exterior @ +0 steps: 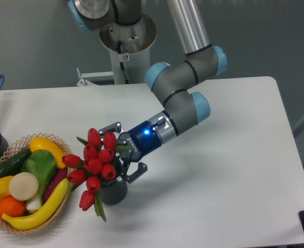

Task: Insert the flowers into the vase

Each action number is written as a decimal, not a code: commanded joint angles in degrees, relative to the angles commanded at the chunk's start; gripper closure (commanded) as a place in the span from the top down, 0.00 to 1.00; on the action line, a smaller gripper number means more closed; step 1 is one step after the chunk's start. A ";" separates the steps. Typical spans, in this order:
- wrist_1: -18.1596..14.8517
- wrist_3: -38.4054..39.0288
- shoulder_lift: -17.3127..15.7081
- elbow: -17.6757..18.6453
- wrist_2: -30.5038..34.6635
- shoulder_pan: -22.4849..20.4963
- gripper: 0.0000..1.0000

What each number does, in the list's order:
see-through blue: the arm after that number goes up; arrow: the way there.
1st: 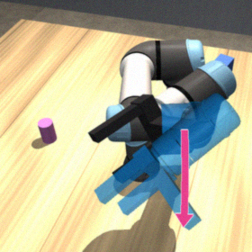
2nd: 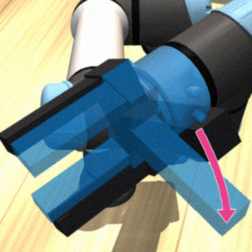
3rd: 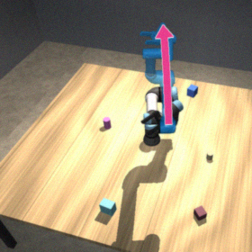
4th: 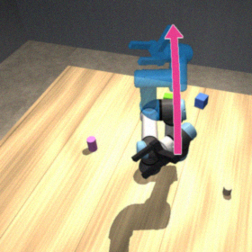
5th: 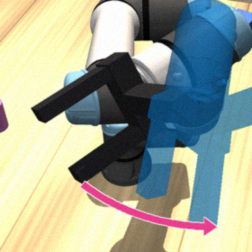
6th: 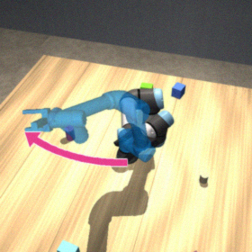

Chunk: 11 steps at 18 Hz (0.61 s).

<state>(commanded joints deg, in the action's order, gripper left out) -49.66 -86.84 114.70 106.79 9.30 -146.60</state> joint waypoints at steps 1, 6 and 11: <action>0.00 -0.09 -0.53 0.00 1.49 -0.09 1.00; 0.00 -0.35 -2.28 -0.26 5.89 -2.19 1.00; 0.00 -1.67 -9.48 -3.33 18.97 -6.76 1.00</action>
<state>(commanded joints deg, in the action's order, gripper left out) -49.66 -88.50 105.22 103.46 28.27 -153.36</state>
